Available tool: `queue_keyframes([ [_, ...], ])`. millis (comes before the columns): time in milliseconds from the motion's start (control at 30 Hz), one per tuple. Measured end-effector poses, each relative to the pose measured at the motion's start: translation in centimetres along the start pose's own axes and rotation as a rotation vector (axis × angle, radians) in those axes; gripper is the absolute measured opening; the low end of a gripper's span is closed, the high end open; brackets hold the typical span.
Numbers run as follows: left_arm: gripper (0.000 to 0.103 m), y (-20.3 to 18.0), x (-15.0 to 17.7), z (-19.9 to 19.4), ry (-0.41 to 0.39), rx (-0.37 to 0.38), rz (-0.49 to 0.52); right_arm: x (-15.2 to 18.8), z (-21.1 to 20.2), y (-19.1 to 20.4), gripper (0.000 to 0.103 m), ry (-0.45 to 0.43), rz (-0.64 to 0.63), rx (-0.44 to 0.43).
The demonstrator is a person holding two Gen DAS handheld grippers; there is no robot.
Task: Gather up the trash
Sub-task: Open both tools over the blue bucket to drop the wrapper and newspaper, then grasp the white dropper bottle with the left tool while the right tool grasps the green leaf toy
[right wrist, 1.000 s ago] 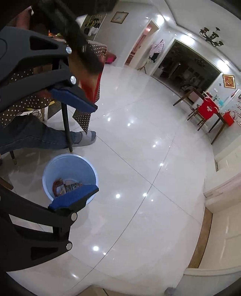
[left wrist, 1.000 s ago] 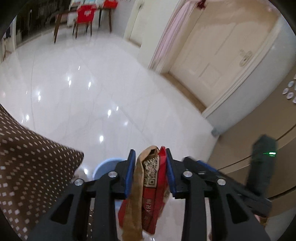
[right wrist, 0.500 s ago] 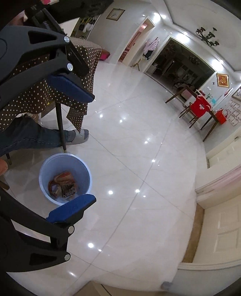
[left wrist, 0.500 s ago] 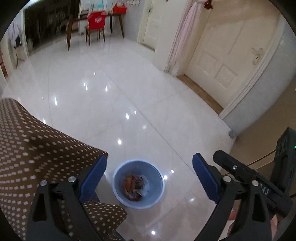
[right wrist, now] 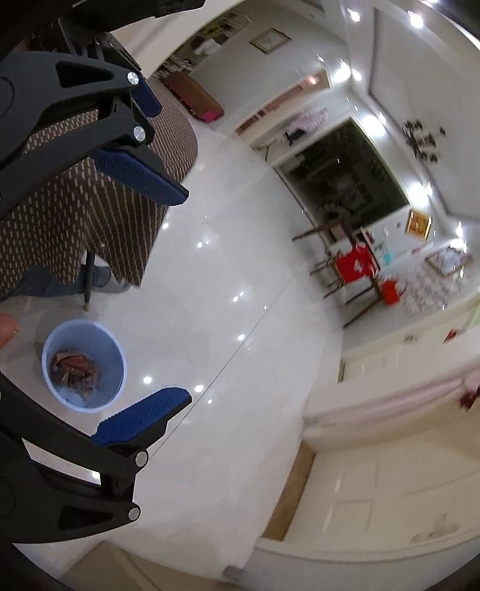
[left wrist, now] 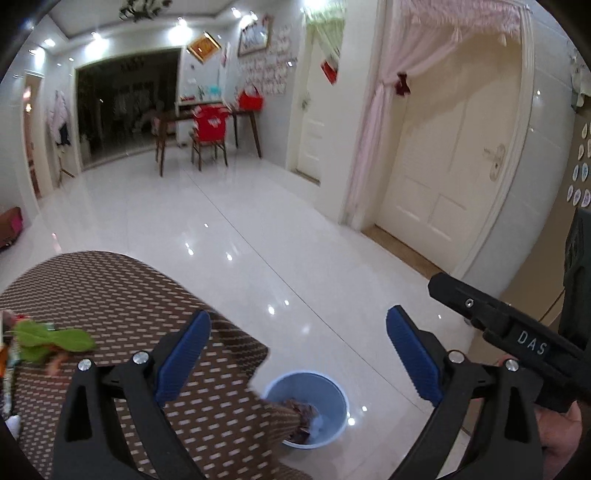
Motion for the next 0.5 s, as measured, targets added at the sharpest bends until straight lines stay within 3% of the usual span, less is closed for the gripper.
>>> queue_keyframes([
  [500, 0.094, 14.1, 2.5, -8.2, -0.108, -0.18, -0.133, 3.3, 3.6, 15.1, 0.097, 0.116, -0.19, -0.202],
])
Point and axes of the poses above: each gripper's, at about its wrist camera, not at the fingertips, and z roughly the way its jaws point, y to its left, x to its underside, the point moved 6 cm from there along z, roughly the way its jaws point, and after that the axes turned 12 degrees about -x, right-handed, at the moved point
